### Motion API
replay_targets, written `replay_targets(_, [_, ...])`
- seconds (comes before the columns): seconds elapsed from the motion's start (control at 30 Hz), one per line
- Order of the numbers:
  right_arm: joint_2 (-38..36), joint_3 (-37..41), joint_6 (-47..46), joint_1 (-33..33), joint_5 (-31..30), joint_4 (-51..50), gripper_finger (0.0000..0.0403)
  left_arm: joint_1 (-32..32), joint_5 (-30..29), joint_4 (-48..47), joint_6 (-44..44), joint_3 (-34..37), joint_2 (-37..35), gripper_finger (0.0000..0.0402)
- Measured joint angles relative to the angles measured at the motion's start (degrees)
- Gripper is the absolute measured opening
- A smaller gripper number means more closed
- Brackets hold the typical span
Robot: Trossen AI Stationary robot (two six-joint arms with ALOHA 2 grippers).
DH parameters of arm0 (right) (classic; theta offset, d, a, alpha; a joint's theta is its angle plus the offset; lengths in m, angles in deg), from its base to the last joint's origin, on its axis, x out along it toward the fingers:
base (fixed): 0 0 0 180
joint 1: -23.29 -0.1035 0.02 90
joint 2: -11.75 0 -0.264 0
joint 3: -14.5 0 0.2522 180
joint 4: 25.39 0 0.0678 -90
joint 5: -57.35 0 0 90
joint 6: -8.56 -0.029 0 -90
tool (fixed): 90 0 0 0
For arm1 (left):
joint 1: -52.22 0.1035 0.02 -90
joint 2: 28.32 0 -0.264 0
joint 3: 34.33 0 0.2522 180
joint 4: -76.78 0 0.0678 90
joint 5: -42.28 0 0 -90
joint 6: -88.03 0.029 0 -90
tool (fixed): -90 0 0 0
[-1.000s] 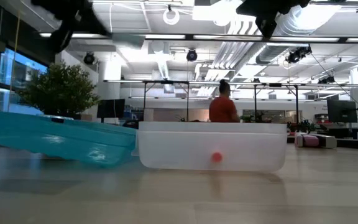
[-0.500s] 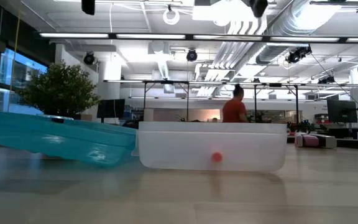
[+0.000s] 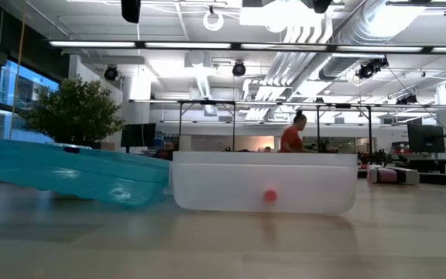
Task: Pack school essentials
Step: Put the blue sticky notes into the blue supply box
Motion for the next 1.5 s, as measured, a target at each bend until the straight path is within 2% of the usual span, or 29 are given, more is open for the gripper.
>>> replay_targets(0.33, [0.0, 0.0, 0.0, 0.0, 0.0, -0.4, 0.0000, 0.0, -0.1, 0.0, -2.0, 0.0, 0.1, 0.0000])
replay_targets(0.43, [0.0, 0.0, 0.2, 0.0, -0.1, -0.7, 0.0000, 0.0, 0.6, -0.1, -5.3, -0.1, 0.4, 0.0000])
replay_targets(0.6, [0.0, 0.0, 0.4, 0.5, -0.1, -1.5, 0.0000, 0.1, 4.7, -12.5, -13.2, -6.4, 5.1, 0.0000])
replay_targets(0.77, [0.0, 0.0, 0.9, 0.7, -0.2, -1.9, 0.0000, 0.0, 11.1, -24.3, -16.9, -13.4, 13.6, 0.0000])
replay_targets(0.93, [0.0, 0.0, 1.5, 0.7, -0.4, -3.4, 0.0000, 0.0, 19.3, -30.8, -14.1, -17.4, 22.7, 0.0000])
replay_targets(1.27, [0.0, 0.0, 1.1, 0.7, -0.6, -7.4, 0.0000, 1.8, 36.2, -33.4, -1.2, -20.7, 35.4, 0.0000])
replay_targets(1.5, [0.0, 0.0, -0.3, 0.7, -0.6, -8.2, 0.0000, 4.5, 44.5, -34.0, 1.2, -21.7, 40.3, 0.0000])
